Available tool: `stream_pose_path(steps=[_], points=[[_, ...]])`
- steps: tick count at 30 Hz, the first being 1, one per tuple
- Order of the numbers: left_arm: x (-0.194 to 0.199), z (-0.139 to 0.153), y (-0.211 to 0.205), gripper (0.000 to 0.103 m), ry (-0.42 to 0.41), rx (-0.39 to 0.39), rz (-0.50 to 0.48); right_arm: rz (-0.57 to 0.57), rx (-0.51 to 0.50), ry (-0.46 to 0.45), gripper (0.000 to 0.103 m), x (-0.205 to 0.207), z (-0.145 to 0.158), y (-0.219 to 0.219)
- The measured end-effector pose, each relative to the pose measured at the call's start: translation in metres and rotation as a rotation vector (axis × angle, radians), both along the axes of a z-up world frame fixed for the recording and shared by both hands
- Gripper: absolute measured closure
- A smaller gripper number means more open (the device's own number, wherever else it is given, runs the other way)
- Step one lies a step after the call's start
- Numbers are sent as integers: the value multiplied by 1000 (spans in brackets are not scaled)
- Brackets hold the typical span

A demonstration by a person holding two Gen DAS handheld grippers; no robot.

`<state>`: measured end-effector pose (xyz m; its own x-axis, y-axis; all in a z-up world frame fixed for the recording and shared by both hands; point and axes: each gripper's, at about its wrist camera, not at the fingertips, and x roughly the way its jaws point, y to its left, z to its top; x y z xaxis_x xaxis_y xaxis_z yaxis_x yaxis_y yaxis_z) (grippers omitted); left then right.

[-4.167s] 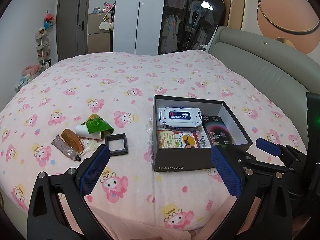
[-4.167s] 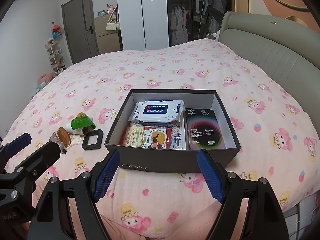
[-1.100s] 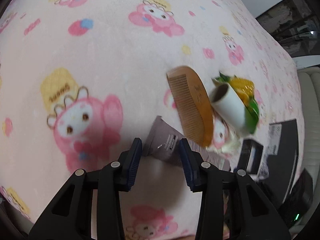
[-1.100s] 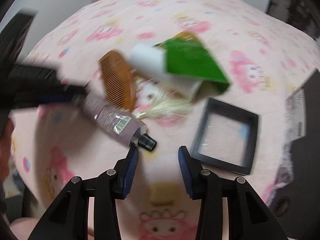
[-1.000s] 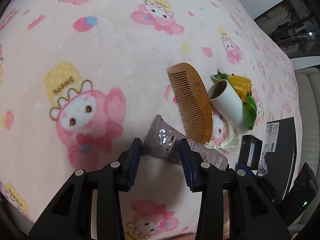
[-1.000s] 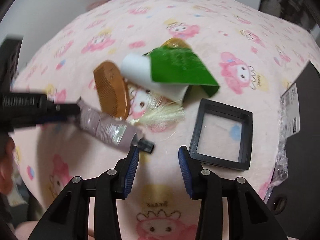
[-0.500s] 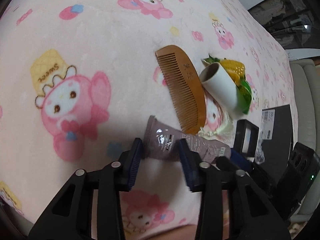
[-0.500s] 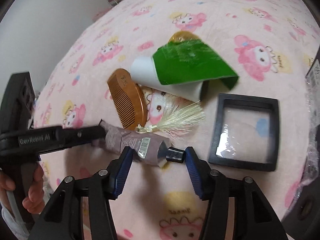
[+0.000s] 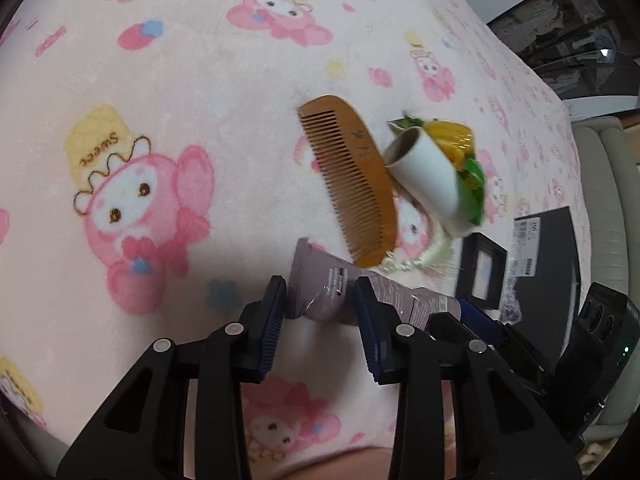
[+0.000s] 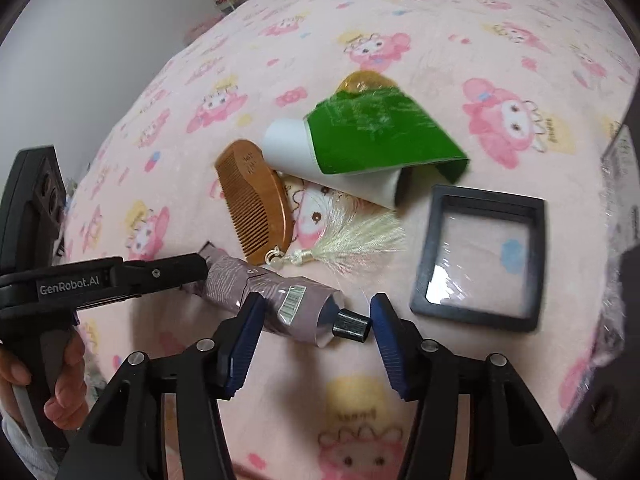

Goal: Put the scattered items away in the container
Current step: 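Carry the brown tube with the right tool over the open box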

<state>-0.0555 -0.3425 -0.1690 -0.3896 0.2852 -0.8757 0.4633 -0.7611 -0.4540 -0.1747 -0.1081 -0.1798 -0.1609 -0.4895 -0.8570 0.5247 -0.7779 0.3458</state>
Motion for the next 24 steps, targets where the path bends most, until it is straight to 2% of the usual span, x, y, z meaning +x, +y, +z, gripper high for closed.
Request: stream_pose_path(steps=[2, 6, 7, 9, 13, 15, 18, 23, 24], points=[[12, 16, 6, 68, 26, -16, -9, -2, -12, 39, 53, 8, 19, 8], [10, 46, 33, 69, 93, -32, -24, -7, -23, 125, 53, 24, 57, 27], [-9, 48, 45, 69, 107, -35, -29, -13, -36, 137, 53, 27, 65, 35], [-9, 66, 60, 69, 141, -41, -58, -33, -63, 155, 53, 30, 82, 58], [-62, 87, 122, 69, 193, -51, -131, -91, -91, 201, 53, 31, 109, 109], [-76, 98, 153, 69, 219, -50, -175, -128, -91, 236, 53, 29, 121, 139], [-101, 105, 200, 69, 235, -44, -233, -177, -82, 272, 53, 20, 131, 184], [-146, 109, 272, 69, 245, -31, -325, -257, -73, 274, 53, -10, 131, 255], [-153, 109, 285, 69, 249, -52, -335, -276, -71, 276, 53, -16, 130, 270]])
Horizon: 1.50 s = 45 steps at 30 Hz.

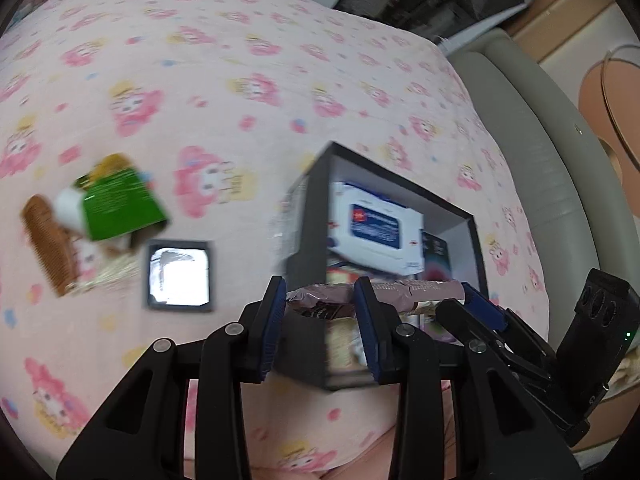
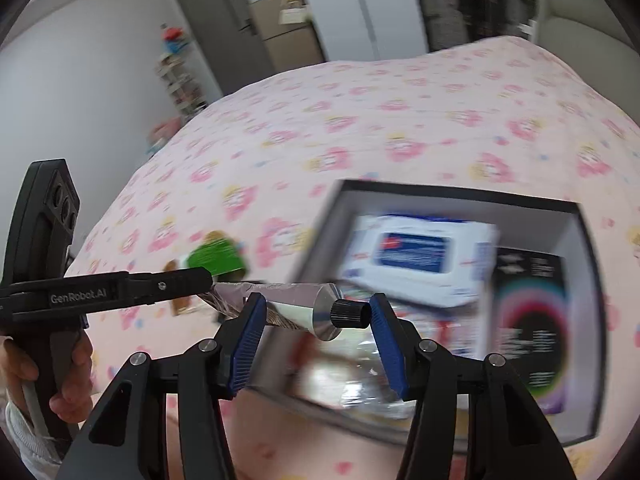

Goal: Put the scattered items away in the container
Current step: 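Carry the brown tube with the right tool over the open box, then lower the tube into the box and open the right tool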

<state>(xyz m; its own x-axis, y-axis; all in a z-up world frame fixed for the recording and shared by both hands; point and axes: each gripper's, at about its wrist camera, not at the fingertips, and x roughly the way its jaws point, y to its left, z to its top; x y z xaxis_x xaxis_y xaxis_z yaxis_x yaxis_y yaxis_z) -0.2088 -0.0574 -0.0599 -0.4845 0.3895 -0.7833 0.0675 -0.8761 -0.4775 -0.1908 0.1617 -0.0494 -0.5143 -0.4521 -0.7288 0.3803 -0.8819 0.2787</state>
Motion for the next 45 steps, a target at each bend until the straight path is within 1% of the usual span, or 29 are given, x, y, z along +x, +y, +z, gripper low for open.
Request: stream_pose_path(steps=[1, 3, 4, 6, 9, 10, 13, 17, 19, 23, 25, 26, 28, 30, 31, 33, 36, 39, 42, 45], points=[[-8, 1, 13, 68, 9, -28, -5, -16, 1, 1, 53, -5, -2, 12], [-22, 1, 36, 69, 21, -70, -26, -14, -30, -29, 54, -17, -10, 30], [-29, -2, 45, 69, 5, -37, -50, -8, -55, -49, 57, -22, -15, 37], [-40, -12, 63, 71, -31, 39, -101, -6, -102, -78, 58, -29, -26, 46], [-48, -22, 91, 71, -46, -12, -137, 4, -138, -79, 58, -31, -32, 45], [-49, -24, 97, 73, -50, -22, -143, 7, -140, -81, 58, -32, -33, 43], [-50, -29, 105, 73, -55, -41, -146, -2, -114, -76, 58, -33, -38, 44], [-49, -37, 102, 73, -64, -64, -150, -49, -50, -113, 58, -32, -56, 49], [-43, -40, 101, 73, -66, -77, -155, -55, -10, -132, 58, -30, -63, 47], [-29, -47, 98, 73, -69, -123, -145, -67, 77, -138, 58, -26, -70, 38], [-18, -44, 97, 73, -44, -132, -143, -81, 115, -132, 58, -20, -71, 35], [-11, -41, 96, 73, -28, -134, -142, -88, 127, -126, 58, -16, -69, 35], [2, -34, 94, 66, 1, -139, -136, -104, 149, -100, 58, -6, -61, 35], [18, -24, 91, 62, 33, -163, -124, -131, 188, -52, 56, 8, -48, 34], [26, -18, 90, 62, 49, -176, -118, -142, 201, -30, 55, 14, -41, 33], [44, -6, 86, 61, 85, -202, -107, -152, 203, -3, 52, 25, -29, 32], [65, 9, 80, 57, 123, -219, -100, -156, 189, 22, 51, 42, -12, 29], [88, 23, 71, 57, 155, -225, -91, -144, 194, 51, 50, 60, 4, 21], [108, 32, 61, 57, 177, -214, -78, -125, 191, 71, 50, 74, 15, 13], [125, 40, 51, 57, 196, -213, -61, -109, 180, 85, 45, 89, 23, 5]])
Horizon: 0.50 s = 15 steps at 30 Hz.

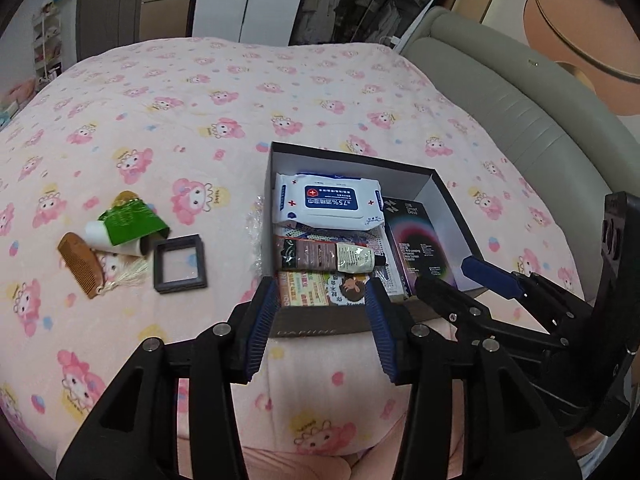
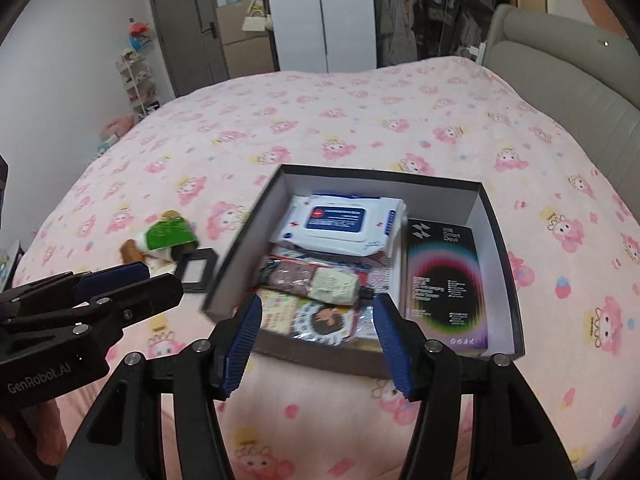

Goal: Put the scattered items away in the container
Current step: 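Lower the tube into the box and open the right tool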

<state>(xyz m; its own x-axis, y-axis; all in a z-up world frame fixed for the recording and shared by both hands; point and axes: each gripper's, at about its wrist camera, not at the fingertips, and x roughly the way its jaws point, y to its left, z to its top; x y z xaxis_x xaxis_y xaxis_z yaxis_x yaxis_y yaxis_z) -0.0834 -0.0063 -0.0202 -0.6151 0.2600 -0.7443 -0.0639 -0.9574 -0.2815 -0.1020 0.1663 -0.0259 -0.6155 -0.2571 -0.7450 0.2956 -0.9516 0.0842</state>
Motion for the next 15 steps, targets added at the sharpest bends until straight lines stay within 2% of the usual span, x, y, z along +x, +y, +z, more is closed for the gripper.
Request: stream_pose_path(steps=[9, 15], points=[[33, 7, -35, 56, 32, -2, 63, 40, -22, 11, 44, 30, 8, -33], [41, 4, -76, 56, 35, 20, 157, 113, -25, 19, 44, 29, 7, -74]])
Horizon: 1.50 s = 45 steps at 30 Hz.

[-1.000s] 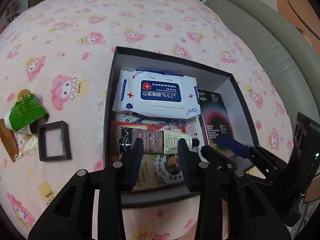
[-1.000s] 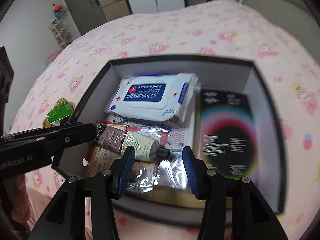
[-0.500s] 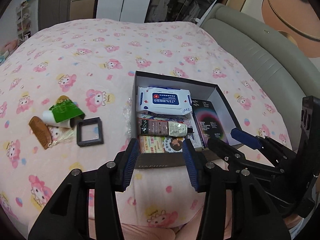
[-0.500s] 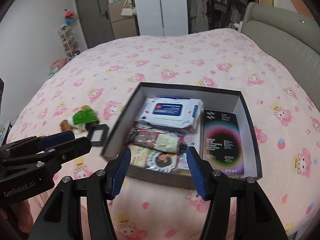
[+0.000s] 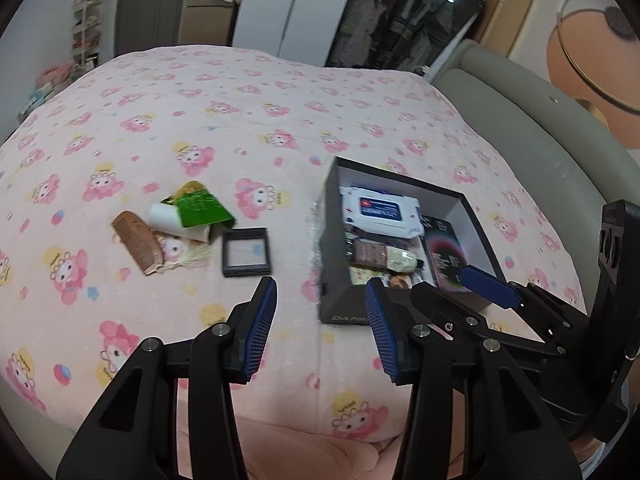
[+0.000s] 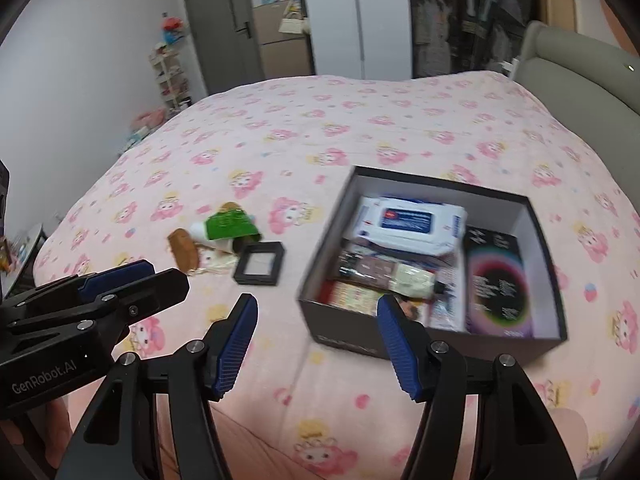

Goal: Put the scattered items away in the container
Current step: 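Lower the tube into the box and open the right tool, then grasp the black square frame with the right tool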

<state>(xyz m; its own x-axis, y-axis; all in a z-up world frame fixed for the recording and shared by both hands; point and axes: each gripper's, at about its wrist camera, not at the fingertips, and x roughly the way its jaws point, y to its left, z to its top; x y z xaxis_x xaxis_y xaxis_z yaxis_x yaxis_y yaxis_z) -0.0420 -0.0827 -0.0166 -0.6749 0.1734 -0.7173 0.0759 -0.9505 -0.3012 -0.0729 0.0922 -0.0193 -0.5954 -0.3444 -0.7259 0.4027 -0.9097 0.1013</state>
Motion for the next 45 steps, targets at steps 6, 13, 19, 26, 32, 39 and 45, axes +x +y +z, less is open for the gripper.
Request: stream_pose_path(steps=[6, 13, 19, 26, 32, 39, 45], points=[[-14, -17, -53, 56, -30, 61, 148, 76, -32, -19, 44, -28, -13, -52], [-64, -75, -104, 58, -133, 185, 272, 110, 41, -111, 53, -70, -62, -108], [-109, -125, -122, 60, -278, 275, 276, 117, 122, -174, 54, -87, -102, -132], [-128, -164, -118, 63, -360, 351, 237, 64, 172, -229, 54, -111, -140, -139], [-137, -186, -119, 68, -425, 406, 225, 48, 148, -283, 54, -126, -161, -144], [-136, -191, -110, 90, -515, 302, 211, 102, 76, -314, 73, -119, -162, -139], [-119, -173, -100, 86, -500, 270, 199, 146, 69, -350, 76, -84, -152, -125]])
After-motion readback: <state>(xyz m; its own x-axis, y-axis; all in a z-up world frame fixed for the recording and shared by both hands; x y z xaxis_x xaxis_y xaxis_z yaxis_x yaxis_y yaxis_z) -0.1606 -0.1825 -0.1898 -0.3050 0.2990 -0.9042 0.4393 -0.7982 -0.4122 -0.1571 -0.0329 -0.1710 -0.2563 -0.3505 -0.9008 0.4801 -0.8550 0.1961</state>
